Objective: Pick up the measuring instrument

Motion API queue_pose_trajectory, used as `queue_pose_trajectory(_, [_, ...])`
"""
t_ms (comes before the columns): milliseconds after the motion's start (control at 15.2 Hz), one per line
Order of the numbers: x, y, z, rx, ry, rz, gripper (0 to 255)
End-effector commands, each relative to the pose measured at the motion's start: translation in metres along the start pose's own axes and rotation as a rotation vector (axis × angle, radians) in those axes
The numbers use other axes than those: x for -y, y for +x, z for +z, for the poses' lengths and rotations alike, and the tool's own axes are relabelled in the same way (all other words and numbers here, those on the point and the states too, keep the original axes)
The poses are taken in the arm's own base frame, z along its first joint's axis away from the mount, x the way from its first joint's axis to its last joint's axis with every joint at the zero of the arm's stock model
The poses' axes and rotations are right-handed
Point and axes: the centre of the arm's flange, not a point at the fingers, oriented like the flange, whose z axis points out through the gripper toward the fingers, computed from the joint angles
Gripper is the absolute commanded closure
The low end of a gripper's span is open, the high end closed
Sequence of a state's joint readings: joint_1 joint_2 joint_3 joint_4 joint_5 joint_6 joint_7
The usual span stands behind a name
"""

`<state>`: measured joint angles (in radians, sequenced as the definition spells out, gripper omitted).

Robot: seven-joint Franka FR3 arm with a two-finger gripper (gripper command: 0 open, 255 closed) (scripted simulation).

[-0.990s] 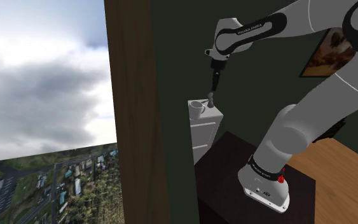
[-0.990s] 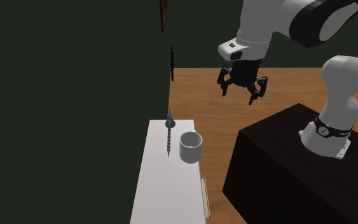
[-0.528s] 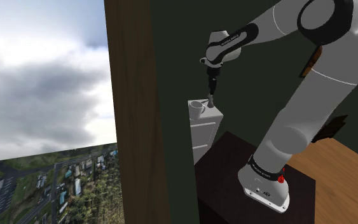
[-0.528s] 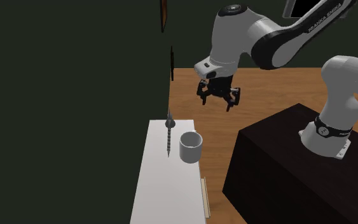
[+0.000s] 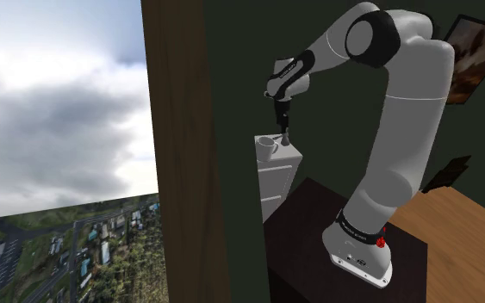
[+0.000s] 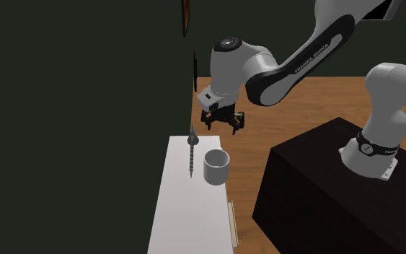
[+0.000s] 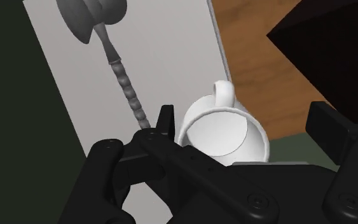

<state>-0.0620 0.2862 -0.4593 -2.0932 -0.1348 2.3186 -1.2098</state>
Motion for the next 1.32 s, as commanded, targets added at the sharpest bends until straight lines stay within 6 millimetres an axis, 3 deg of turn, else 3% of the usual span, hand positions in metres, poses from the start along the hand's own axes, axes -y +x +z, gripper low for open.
queue_pose_trajectory(0, [-0.018, 0.005, 0.018, 0.016, -0.004, -0.044, 0])
queue_pose_trajectory(660, [-0.109, 0.031, 0.108, 0.096, -0.028, -0.248, 0])
queue_pose_trajectory(1254, [-0.113, 0.042, 0.151, 0.100, -0.029, -0.259, 0])
